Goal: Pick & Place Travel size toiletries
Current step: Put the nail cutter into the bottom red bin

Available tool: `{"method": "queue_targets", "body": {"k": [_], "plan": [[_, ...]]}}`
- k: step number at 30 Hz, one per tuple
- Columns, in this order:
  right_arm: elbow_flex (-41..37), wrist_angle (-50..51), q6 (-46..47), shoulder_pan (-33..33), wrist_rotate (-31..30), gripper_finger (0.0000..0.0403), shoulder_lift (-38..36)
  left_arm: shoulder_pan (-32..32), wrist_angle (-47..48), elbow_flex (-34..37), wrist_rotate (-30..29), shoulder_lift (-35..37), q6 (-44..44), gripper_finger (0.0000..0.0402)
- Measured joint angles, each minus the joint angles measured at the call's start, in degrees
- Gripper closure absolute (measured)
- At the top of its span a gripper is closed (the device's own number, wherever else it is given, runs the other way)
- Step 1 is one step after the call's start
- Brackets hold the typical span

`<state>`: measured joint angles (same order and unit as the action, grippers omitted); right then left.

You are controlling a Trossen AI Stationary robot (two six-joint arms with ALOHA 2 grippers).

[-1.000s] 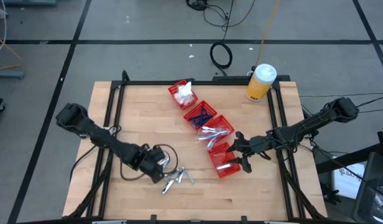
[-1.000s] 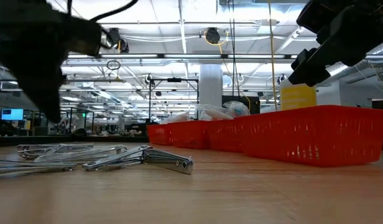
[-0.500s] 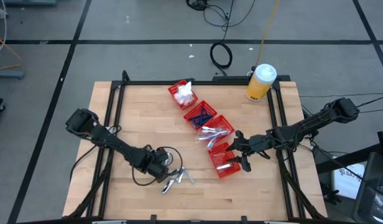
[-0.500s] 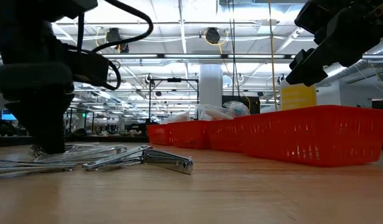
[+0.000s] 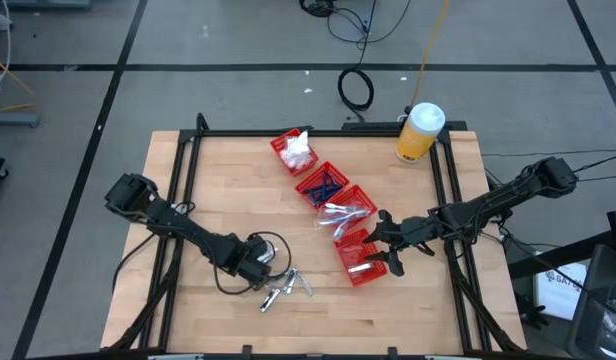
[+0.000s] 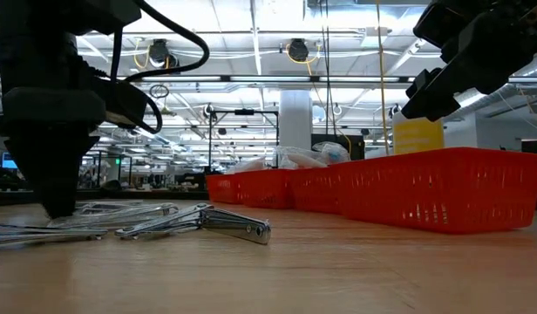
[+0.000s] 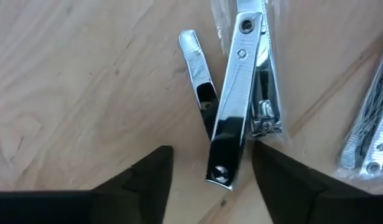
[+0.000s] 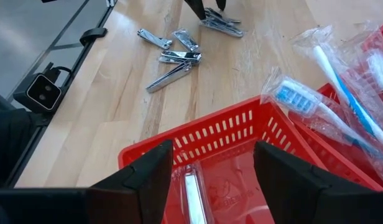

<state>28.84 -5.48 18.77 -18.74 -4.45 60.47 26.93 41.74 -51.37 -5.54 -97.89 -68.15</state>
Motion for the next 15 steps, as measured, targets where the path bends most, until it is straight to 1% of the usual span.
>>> {"method": "queue_targets", "body": {"k": [5, 11, 15], "plan": [[0.0, 0.0, 0.0, 0.0, 0.0, 0.0192, 0.0, 0.0, -0.1, 0.0, 0.2, 0.0, 0.6, 0.0266], [0.0, 0.0, 0.0, 0.0, 0.0, 0.0193, 0.0, 0.1, -3.0, 0.1, -1.2, 0.0, 6.7, 0.0366], [0.0, 0.0, 0.0, 0.0, 0.0, 0.0193, 0.0, 0.1, -2.4, 0.0, -1.3, 0.5, 8.0, 0.0372]]}}
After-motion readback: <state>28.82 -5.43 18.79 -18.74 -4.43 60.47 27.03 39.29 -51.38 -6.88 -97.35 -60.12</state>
